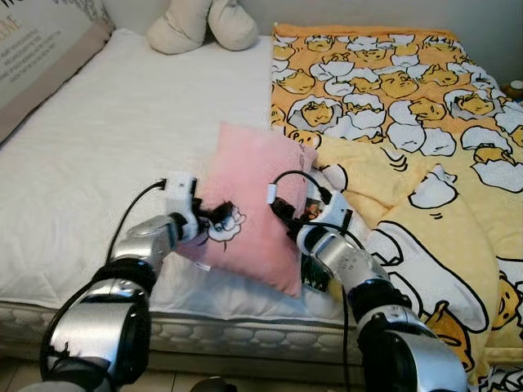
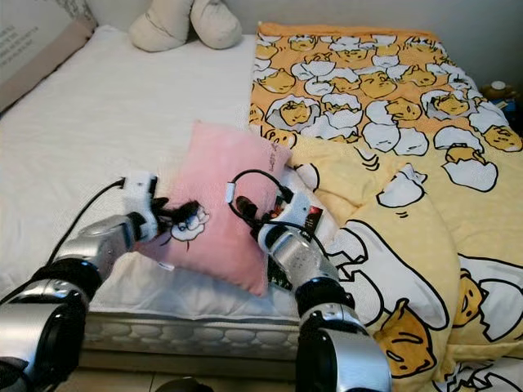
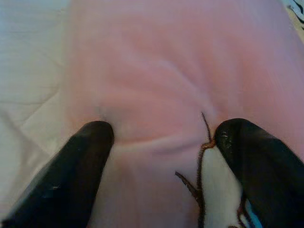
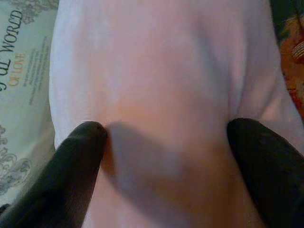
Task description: Clean up the room
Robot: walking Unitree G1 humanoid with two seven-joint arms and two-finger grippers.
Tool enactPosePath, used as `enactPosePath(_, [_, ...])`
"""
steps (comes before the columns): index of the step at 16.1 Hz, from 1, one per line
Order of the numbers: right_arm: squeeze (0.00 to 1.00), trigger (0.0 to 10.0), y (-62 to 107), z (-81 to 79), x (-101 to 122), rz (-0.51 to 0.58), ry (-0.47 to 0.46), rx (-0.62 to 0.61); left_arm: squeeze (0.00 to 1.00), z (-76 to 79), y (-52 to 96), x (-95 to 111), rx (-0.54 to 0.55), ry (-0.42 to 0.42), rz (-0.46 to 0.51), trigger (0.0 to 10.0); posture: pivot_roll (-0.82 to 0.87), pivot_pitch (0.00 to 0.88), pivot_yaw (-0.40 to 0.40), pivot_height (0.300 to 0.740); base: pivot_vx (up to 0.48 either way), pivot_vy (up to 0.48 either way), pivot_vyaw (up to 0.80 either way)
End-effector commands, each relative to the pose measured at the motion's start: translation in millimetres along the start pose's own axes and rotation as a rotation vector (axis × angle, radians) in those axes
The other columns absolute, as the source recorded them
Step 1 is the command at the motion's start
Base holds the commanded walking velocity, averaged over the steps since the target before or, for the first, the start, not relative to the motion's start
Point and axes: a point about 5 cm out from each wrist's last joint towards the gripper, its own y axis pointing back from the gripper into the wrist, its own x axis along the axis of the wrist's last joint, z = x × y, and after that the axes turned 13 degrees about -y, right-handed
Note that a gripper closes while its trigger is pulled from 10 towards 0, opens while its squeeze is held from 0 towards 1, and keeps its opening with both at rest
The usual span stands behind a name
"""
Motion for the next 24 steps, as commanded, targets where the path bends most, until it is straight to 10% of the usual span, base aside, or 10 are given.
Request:
enactPosePath(1, [0.00,0.0,-3.8,-1.1,-10,-0.035,0.022,-0.035,0.00,7.3,-3.4,-10,-0.011,-0.003,-0.076,0.0,-0.04,0.000,0.031,0.736,0.000,0.000,0.00])
enactPosePath(10, [0.00,0.0,0.1,8.4,2,0.014,0.018,-0.040,0.00,14.4,-4.5,-16,-0.037,0.171,-0.028,0.0,-0.04,0.000,0.029,0.736,0.000,0.000,0.00])
enactPosePath(20, [0.00,0.0,11.8,6.3,33,0.221,0.303,-0.006,0.00,31.9,-12.9,13,-0.046,0.303,0.223,0.0,-0.03,0.000,0.018,0.736,0.000,0.000,0.00])
enactPosePath(24, [0.00,0.0,23.9,-53.5,72,0.474,0.558,0.173,0.00,10.7,4.4,66,0.013,0.214,0.440,0.0,-0.04,0.000,0.016,0.736,0.000,0.000,0.00])
